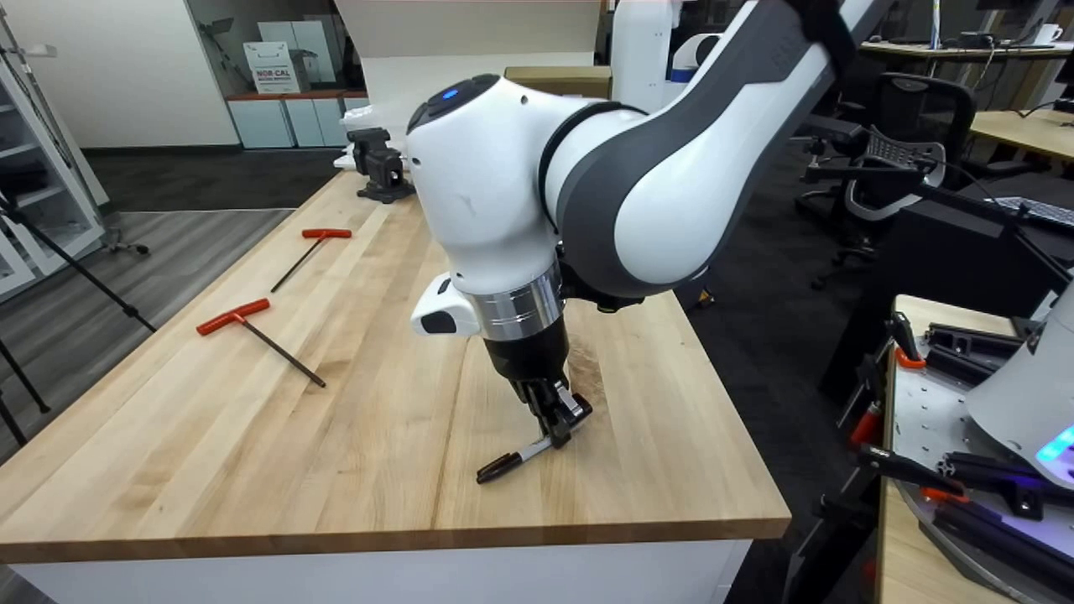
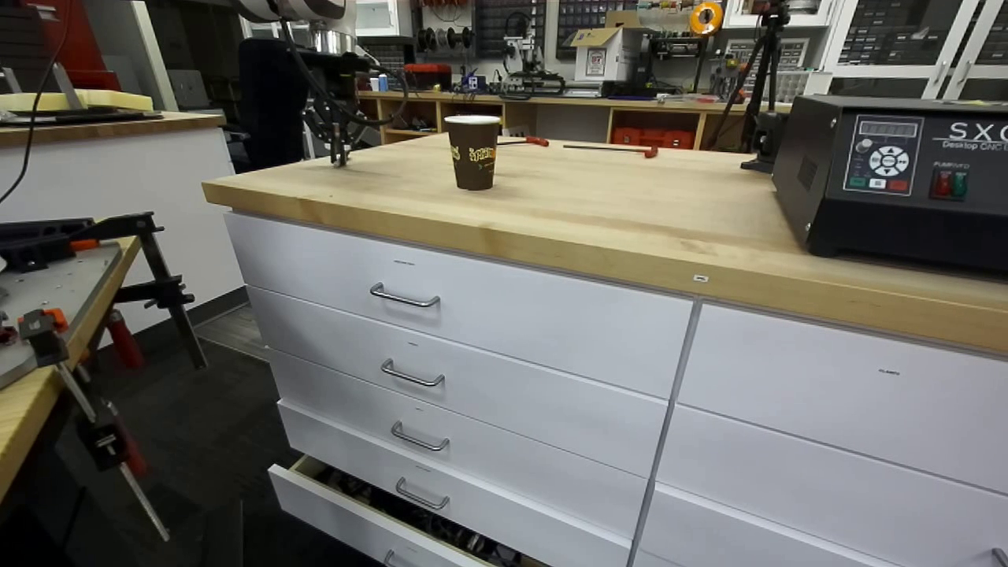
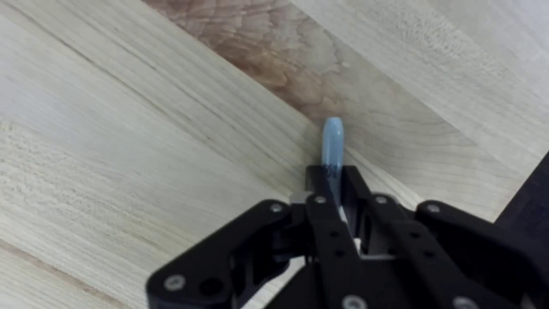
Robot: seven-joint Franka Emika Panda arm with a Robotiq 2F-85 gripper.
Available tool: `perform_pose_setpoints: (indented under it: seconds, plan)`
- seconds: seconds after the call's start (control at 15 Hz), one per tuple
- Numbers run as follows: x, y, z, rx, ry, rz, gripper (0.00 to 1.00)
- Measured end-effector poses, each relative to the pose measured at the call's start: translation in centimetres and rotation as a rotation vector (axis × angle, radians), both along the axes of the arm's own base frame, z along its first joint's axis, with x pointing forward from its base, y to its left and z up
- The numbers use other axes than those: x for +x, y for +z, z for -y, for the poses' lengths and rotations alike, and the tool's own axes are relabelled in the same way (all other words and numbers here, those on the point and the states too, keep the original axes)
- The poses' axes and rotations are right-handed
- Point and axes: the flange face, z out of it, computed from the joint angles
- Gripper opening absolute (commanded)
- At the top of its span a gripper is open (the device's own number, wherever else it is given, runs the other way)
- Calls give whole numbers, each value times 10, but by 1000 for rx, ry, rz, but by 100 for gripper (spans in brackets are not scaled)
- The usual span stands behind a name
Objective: Put the black pen inside the brown coffee cup then pull it out and set it on the counter
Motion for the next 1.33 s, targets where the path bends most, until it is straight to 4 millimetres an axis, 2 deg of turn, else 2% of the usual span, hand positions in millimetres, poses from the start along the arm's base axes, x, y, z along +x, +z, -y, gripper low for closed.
perform_pose_setpoints:
  seconds: [0.27,0.47,0.67,0.87,1.0,1.13,1.33]
  plan:
    - [1,2,1,-10,-2,-6,6]
    - [7,17,2,-40,-13,-19,6]
    - [24,55,4,-65,-61,1,6]
    - [51,107,12,-60,-167,76,6]
    - [69,139,24,-60,-258,133,6]
    - [86,162,40,-83,-340,186,6]
    - [107,180,70,-152,-448,255,6]
